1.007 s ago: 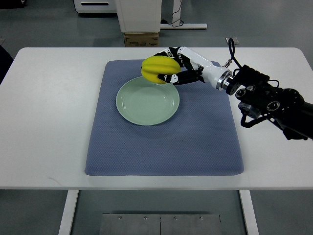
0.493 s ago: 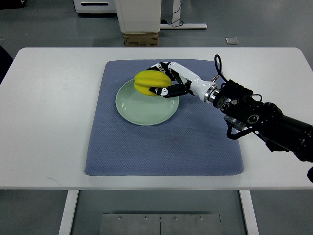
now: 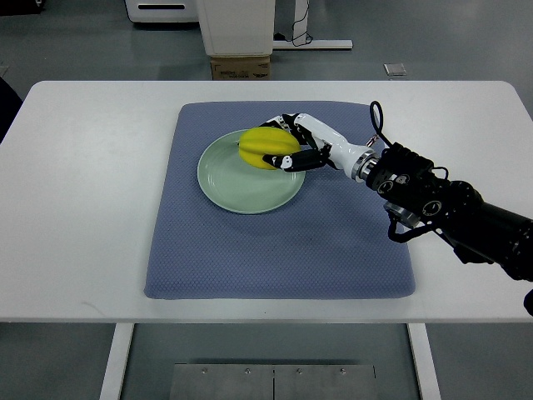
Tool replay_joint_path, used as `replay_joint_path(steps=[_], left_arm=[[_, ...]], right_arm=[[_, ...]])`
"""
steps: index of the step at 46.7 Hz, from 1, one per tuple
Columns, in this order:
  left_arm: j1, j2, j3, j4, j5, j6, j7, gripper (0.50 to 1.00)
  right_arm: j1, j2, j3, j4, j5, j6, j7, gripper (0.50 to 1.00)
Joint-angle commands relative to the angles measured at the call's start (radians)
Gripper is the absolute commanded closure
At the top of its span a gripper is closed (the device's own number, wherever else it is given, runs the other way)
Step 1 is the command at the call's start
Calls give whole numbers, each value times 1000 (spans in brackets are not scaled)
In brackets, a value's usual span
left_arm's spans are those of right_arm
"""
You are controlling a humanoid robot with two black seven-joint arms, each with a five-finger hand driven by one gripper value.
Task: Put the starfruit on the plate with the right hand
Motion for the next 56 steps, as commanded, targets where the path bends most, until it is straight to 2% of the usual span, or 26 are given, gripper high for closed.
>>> replay_joint_path(steps=[1,8,9,10,11,12,15,17,44,56], left_arm=[[0,0,0,0,0,0,0,500],[0,0,0,0,0,0,0,500],[0,0,0,0,0,0,0,500],[0,0,0,0,0,-2,0,500],[0,0,0,0,0,0,0,500],[0,0,0,0,0,0,0,500],[0,0,0,0,0,0,0,500],[0,0,0,0,0,0,0,500],[0,0,0,0,0,0,0,500],[0,0,0,0,0,0,0,500]], right_arm=[[0,0,0,0,-1,0,-4,1000],[-14,0,2,0,0,0,-28,1000],[-15,0,2,0,0,0,-28,961],[-19,0,5,0,2,0,-28,801],[-20,0,8,0,2,0,-28,673],[-20,0,8,3,2,0,-28,626],[-20,0,8,5,2,0,-28,580],[-20,0,9,5,3,0,-28,517],[14,0,20,6,3,9,-30,500],[0,0,161,2,3,9,-37,500]])
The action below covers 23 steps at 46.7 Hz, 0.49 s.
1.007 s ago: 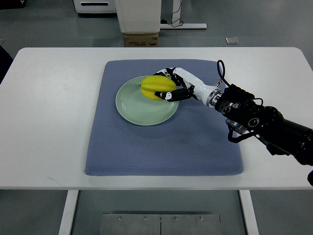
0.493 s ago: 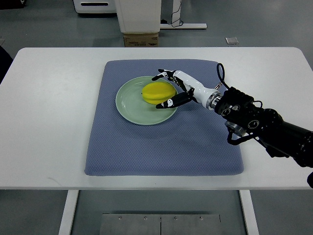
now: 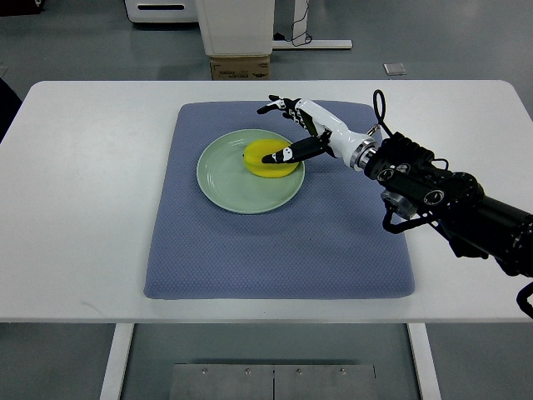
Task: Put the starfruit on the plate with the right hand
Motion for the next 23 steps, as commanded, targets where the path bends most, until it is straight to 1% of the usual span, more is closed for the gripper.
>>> replay_joint_path(steps=[1,8,14,16,21,23], left_arm=[[0,0,0,0,0,0,0,500],[0,0,0,0,0,0,0,500],[0,0,0,0,0,0,0,500],[0,0,0,0,0,0,0,500],[0,0,0,0,0,0,0,500],[0,0,0,0,0,0,0,500]], right_arm=[[-4,0,30,-5,0,0,-6,500],[-17,0,108,-5,4,4,-10,500],[-65,0,177,-10,60,9,-79,500],[-73,0,196,-13,86,9,-91,500],[-93,-3,222,-14,145,10,-92,500],[-97,-21,237,-16,172,10,-92,500]])
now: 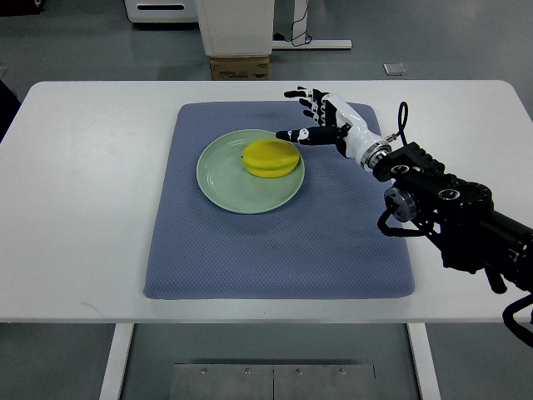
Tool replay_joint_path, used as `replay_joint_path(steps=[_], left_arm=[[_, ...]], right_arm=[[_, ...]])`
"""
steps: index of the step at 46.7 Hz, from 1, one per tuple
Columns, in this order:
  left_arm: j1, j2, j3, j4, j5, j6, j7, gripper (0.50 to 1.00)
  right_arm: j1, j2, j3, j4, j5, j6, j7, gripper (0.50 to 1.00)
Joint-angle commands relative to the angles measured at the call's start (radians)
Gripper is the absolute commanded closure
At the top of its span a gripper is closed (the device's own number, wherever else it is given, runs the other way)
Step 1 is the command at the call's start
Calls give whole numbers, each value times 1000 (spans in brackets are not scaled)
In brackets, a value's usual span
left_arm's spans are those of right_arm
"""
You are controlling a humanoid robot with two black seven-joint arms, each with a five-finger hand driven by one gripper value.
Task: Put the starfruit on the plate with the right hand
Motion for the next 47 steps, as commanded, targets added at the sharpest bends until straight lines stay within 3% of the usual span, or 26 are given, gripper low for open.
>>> replay_joint_path(steps=[1,14,25,47], left_arm=[[0,0,0,0,0,-1,0,500],[0,0,0,0,0,0,0,500],[0,0,0,0,0,0,0,500],[0,0,0,0,0,0,0,500]], right_arm=[[-14,-27,29,-2,46,3,0,500],[-83,-127,184,-2,150,86,-6,500],[-158,-173,285,-4,182,95,-32,500],[-195,-168,294,-60,207,97,-45,500]])
